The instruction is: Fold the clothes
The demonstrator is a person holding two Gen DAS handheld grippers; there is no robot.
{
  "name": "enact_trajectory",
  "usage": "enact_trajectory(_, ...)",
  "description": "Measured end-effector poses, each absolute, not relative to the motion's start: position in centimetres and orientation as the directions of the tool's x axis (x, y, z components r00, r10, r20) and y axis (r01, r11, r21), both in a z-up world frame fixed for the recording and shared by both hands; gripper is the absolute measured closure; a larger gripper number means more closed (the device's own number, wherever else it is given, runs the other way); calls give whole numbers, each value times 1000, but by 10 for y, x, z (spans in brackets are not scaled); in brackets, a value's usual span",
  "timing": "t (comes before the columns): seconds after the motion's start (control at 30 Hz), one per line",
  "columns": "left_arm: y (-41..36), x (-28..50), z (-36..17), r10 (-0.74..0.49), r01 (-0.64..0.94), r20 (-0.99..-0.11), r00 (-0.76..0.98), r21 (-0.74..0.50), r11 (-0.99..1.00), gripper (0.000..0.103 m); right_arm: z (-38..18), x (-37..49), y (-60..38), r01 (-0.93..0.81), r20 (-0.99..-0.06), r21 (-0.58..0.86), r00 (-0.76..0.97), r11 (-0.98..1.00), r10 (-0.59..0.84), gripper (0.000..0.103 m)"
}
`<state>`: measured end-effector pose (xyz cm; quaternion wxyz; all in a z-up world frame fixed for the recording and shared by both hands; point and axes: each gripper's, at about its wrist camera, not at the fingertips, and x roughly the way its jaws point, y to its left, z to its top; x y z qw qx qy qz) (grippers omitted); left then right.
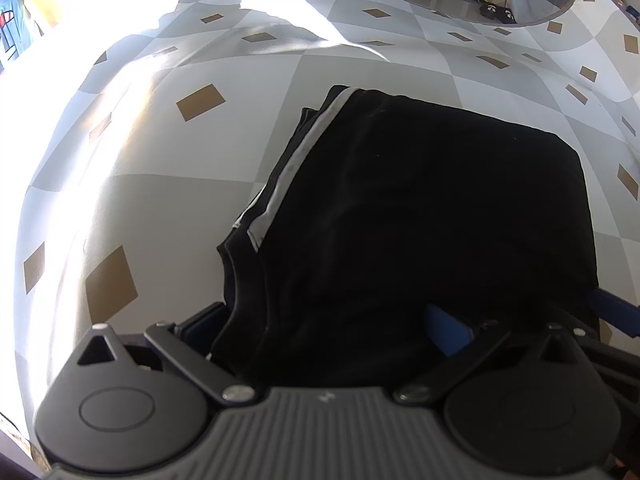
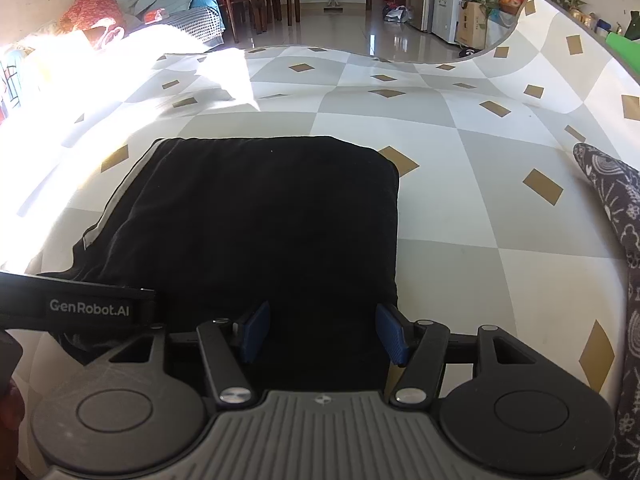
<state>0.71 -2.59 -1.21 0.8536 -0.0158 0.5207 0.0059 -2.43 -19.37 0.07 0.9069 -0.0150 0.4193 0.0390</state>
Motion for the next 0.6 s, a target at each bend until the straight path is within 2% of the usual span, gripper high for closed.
enact_trajectory(0.23,-27,12,-13,-5,-30,-888,459,-21,999,0,-2,-18,-201,-32,-773,27,633,999,42,33)
enact_trajectory(0.6,-30,21,-14,-6,-32,-888,459,-23,999,0,-1,-8,-203,-21,-784,23,620,1000,31,32)
